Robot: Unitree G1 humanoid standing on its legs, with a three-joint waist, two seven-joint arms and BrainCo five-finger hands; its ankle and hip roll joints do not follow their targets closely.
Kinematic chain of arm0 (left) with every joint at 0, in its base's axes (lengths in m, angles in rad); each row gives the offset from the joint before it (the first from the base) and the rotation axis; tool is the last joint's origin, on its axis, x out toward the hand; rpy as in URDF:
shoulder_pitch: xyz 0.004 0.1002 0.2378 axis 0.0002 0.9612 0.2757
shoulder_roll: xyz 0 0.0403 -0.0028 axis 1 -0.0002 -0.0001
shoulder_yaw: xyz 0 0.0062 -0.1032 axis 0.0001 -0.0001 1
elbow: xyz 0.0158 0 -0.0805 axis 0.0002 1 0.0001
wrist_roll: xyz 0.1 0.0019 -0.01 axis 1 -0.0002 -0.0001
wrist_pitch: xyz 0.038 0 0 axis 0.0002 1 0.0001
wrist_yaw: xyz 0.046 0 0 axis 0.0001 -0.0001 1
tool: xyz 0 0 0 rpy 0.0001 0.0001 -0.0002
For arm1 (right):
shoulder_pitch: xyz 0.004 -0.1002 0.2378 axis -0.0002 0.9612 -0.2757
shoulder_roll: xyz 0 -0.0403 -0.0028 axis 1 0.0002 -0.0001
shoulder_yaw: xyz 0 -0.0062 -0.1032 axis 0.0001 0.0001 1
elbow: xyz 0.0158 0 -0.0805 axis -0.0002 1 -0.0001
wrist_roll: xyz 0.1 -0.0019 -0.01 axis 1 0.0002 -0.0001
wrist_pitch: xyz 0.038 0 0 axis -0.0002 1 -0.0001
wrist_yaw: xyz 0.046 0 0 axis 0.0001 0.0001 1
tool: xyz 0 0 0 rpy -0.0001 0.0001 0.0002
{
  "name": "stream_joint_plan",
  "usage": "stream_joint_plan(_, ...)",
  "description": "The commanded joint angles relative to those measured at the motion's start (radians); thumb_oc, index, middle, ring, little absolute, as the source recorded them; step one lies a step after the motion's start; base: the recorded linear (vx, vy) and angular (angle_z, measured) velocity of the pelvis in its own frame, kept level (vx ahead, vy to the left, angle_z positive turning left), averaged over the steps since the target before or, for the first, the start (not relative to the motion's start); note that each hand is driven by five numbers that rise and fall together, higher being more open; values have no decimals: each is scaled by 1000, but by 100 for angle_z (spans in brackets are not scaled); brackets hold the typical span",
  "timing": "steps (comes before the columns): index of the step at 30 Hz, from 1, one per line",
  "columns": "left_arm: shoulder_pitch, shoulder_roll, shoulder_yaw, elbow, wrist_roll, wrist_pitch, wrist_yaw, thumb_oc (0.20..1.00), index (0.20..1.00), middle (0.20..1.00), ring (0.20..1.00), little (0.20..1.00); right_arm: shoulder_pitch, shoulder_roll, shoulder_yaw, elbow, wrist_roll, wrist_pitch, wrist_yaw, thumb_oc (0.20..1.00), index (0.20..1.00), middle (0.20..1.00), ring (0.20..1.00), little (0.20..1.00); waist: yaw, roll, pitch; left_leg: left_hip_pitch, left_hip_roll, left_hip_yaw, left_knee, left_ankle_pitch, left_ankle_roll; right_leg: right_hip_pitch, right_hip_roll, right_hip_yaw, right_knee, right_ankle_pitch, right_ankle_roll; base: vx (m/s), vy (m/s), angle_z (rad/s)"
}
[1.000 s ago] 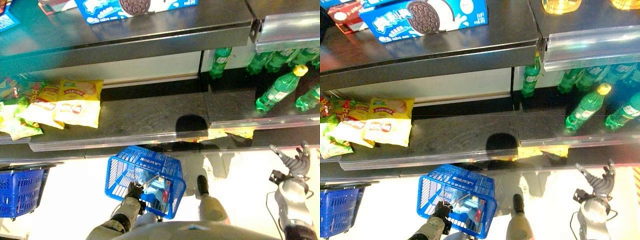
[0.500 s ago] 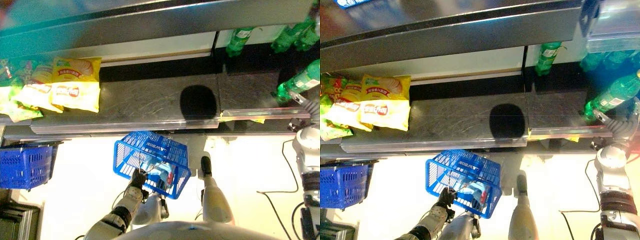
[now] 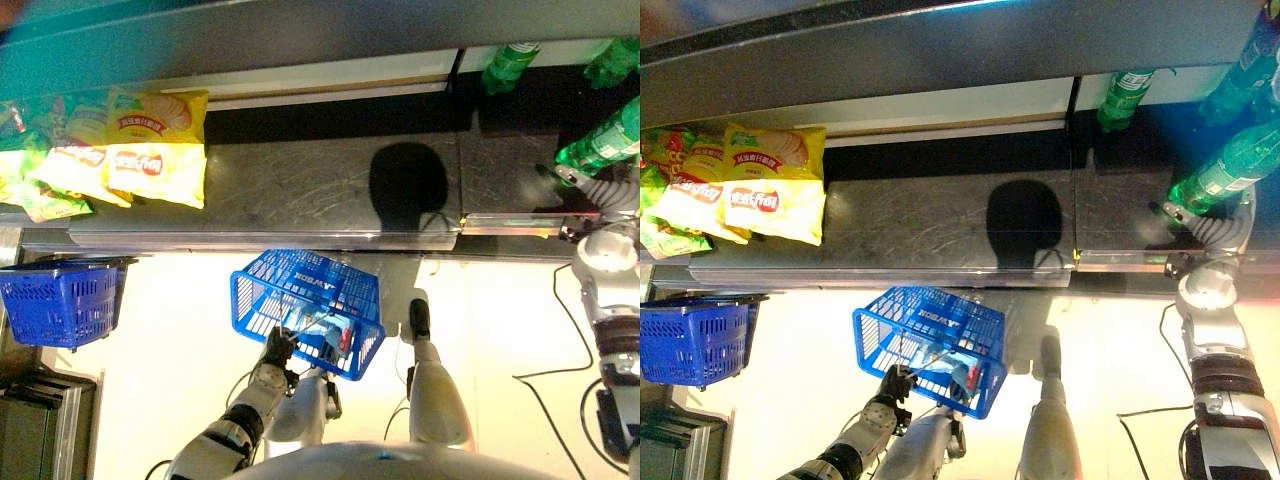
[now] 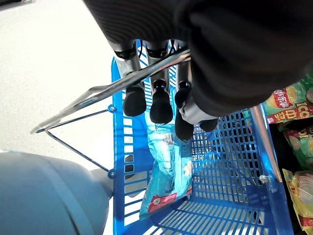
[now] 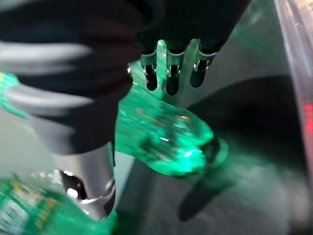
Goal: Pick up the snacks into the basket
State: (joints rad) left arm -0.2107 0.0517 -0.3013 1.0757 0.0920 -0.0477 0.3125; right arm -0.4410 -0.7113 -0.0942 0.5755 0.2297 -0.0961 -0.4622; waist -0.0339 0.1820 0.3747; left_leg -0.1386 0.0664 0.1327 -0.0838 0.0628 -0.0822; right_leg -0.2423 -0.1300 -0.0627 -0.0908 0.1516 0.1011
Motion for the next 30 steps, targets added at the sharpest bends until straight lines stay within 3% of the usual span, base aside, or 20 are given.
stream_joint_plan(1,44,44,-53,71,-13,24,8,200,200,200,200,200,-93,-10,53,-4,30,-25,5,1000,1000,1000,1000,1000,18,-63,-30,-61,-58,-44,-3,37,13,-39,1,-1,14,5,39,0,0,0)
stream_joint_plan(6,67,51,-59,55,-16,17,5,200,200,200,200,200,-139,2,70,23,74,-37,18,1000,1000,1000,1000,1000,32,-45,-34,-76,-69,-50,-3,39,14,-56,-6,0,12,6,41,7,6,0)
stream_joint_plan(13,91,45,-85,43,-48,4,1,200,200,200,200,200,-310,12,158,121,149,-52,39,1000,1000,1000,1000,1000,69,8,-57,-96,-97,-47,-3,37,18,-82,-28,15,4,18,49,17,64,-3)
stream_joint_plan(23,100,39,-127,40,-72,6,8,200,200,200,200,200,-463,37,176,240,210,-55,-24,1000,1000,1000,1000,1000,86,26,-57,-100,-109,-60,-3,42,21,-79,-38,13,6,18,48,5,29,-2)
stream_joint_plan(24,100,40,-127,40,-73,5,9,200,200,200,200,200,-469,39,182,241,209,-54,-26,200,200,200,200,200,86,25,-55,-101,-110,-63,-3,42,21,-79,-38,13,6,19,48,0,0,0)
stream_joint_plan(30,95,35,-112,31,-81,5,22,200,200,200,200,200,-382,112,166,169,208,-68,-19,200,200,200,200,200,91,19,-40,-107,-112,-75,-3,45,21,-78,-42,2,5,22,50,-13,-1,5)
